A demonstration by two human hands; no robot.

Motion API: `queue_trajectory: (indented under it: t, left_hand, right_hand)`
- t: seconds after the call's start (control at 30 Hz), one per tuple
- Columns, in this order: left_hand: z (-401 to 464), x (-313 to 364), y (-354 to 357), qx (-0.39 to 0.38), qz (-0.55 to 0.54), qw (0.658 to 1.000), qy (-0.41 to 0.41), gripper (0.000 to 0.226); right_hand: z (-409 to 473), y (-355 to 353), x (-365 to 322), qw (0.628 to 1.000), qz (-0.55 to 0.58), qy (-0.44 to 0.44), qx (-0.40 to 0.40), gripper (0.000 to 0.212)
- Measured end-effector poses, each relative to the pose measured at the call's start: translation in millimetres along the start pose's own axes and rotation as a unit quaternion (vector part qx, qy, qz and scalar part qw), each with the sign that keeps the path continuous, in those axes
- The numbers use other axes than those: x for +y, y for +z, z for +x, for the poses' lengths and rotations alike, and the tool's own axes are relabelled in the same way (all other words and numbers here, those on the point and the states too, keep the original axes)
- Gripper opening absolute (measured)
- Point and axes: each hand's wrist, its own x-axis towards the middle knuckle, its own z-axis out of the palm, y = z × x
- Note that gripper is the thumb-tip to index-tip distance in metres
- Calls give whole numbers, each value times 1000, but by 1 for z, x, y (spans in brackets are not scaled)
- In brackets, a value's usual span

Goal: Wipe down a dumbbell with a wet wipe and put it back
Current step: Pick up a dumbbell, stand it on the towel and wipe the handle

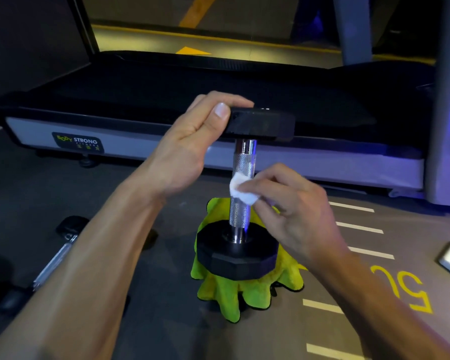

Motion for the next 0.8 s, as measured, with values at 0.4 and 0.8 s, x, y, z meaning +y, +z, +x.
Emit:
queue_trajectory:
  t: [0.4, 0.8]
  left_hand:
    - [-2, -1, 0, 6, -16, 1000, -14, 34]
    - [0, -3, 0, 21, -31, 999, -29, 35]
  right_hand:
    - [-1, 10, -5, 999, -31, -8, 14, 22]
    - [-2, 18, -17, 994, -96, -26, 44, 27]
